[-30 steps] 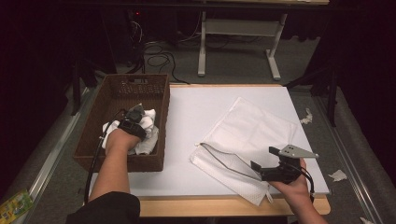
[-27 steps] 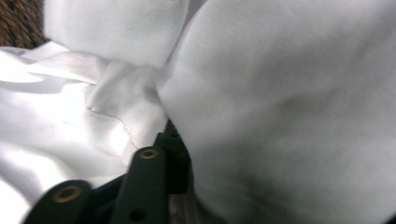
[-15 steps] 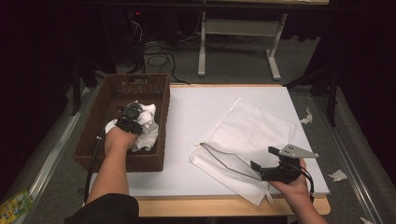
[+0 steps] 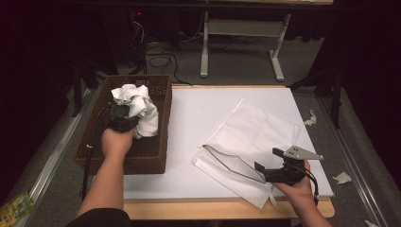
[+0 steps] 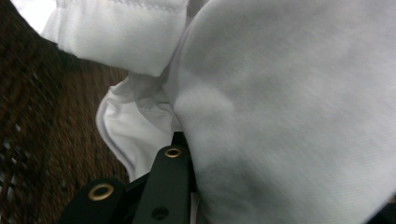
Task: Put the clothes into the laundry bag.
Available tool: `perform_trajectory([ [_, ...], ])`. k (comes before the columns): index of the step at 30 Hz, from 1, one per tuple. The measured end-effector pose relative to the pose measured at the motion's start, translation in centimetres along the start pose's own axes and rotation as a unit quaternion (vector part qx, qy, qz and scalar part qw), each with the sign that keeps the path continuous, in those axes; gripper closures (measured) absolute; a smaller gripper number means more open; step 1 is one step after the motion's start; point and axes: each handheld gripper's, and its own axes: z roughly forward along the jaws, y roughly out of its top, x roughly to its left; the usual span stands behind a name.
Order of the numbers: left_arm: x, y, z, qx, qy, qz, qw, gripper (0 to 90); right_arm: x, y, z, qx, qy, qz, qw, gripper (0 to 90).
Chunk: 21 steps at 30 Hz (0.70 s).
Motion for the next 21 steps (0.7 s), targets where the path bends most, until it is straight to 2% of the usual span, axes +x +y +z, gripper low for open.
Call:
perform_trajectory([
  [3, 0.0, -0.2, -1.1, -0.054, 0.001, 0.000, 0.9985, 76.1, 0.1, 0.0, -0.2, -0.008, 0.000, -0.006, 0.9999, 2.6],
  [6, 0.0, -0.5, -2.2, -0.102, 0.001, 0.001, 0.9948, 76.1, 0.3, 0.1, -0.3, -0.016, -0.003, -0.009, 0.9998, 2.6],
  [9, -0.1, -0.9, -3.1, -0.151, 0.009, 0.000, 0.9885, 76.1, 0.3, 0.1, -0.4, -0.017, -0.003, -0.008, 0.9998, 2.6],
  [12, 0.0, -1.3, -4.1, -0.199, 0.020, -0.005, 0.9797, 76.1, 0.3, 0.1, -0.3, -0.016, -0.004, -0.009, 0.9998, 2.5],
  [13, 0.0, -1.4, -4.3, -0.209, 0.019, -0.006, 0.9776, 76.1, 0.3, 0.1, -0.2, -0.015, -0.004, -0.007, 0.9999, 2.4],
  [16, 0.0, -1.7, -4.7, -0.227, 0.012, -0.007, 0.9738, 76.1, 0.3, 0.1, -0.3, -0.017, -0.006, -0.011, 0.9998, 2.1],
  [21, -0.3, -1.7, -5.0, -0.234, 0.012, 0.005, 0.9721, 76.2, 0.3, 0.1, -0.1, -0.013, -0.004, -0.002, 0.9999, 1.0],
])
